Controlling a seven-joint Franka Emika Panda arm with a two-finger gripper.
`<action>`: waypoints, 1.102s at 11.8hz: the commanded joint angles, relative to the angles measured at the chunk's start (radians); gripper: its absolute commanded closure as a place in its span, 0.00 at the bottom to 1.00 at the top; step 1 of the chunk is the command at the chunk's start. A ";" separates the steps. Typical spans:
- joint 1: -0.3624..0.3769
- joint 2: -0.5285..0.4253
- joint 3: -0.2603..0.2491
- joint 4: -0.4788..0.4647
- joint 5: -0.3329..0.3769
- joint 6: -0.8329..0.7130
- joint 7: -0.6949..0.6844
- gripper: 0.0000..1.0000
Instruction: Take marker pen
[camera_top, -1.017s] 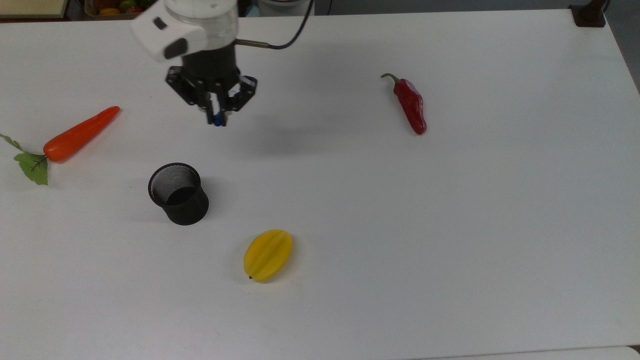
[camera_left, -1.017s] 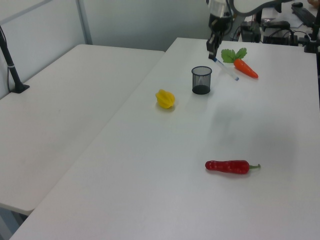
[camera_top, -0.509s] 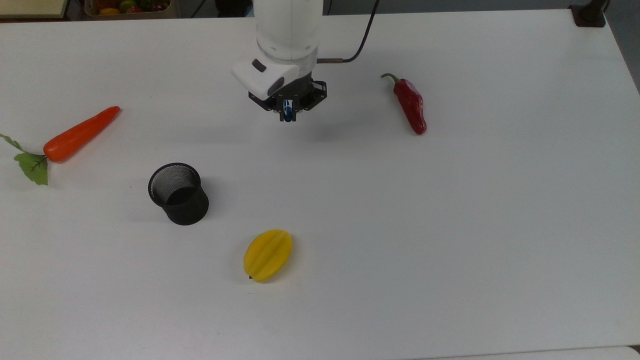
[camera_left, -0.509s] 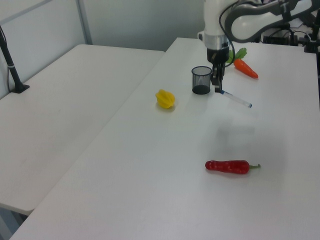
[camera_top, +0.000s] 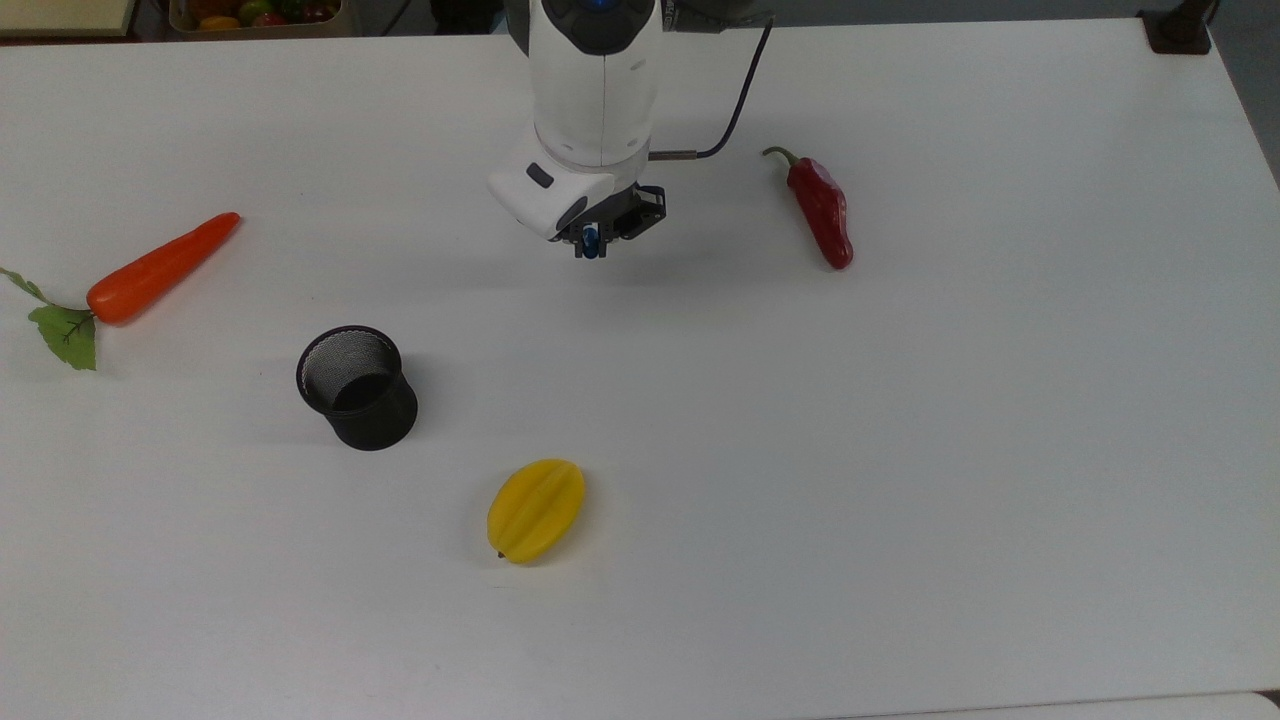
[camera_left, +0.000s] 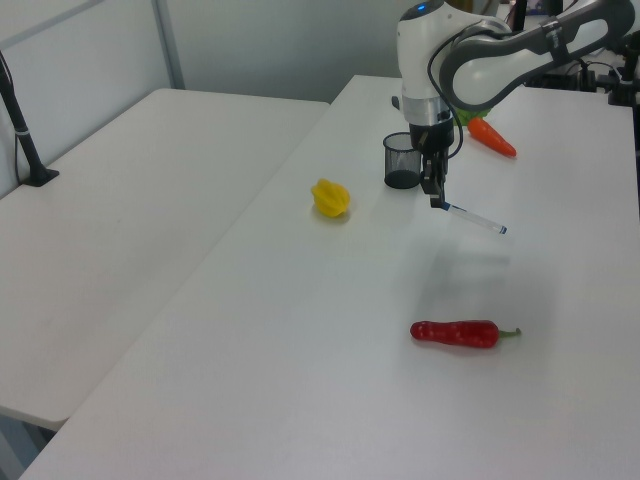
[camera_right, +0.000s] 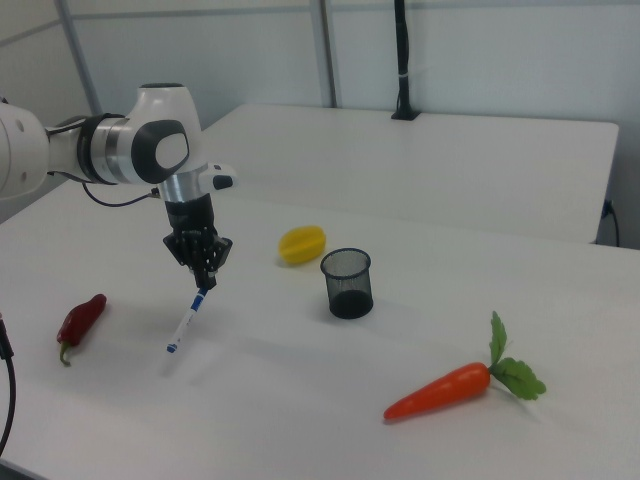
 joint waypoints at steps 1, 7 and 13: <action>0.010 -0.001 -0.009 0.005 0.016 0.002 -0.008 0.52; 0.016 -0.048 -0.011 0.025 -0.001 -0.037 0.005 0.00; -0.008 -0.244 -0.023 0.020 -0.031 -0.217 0.002 0.00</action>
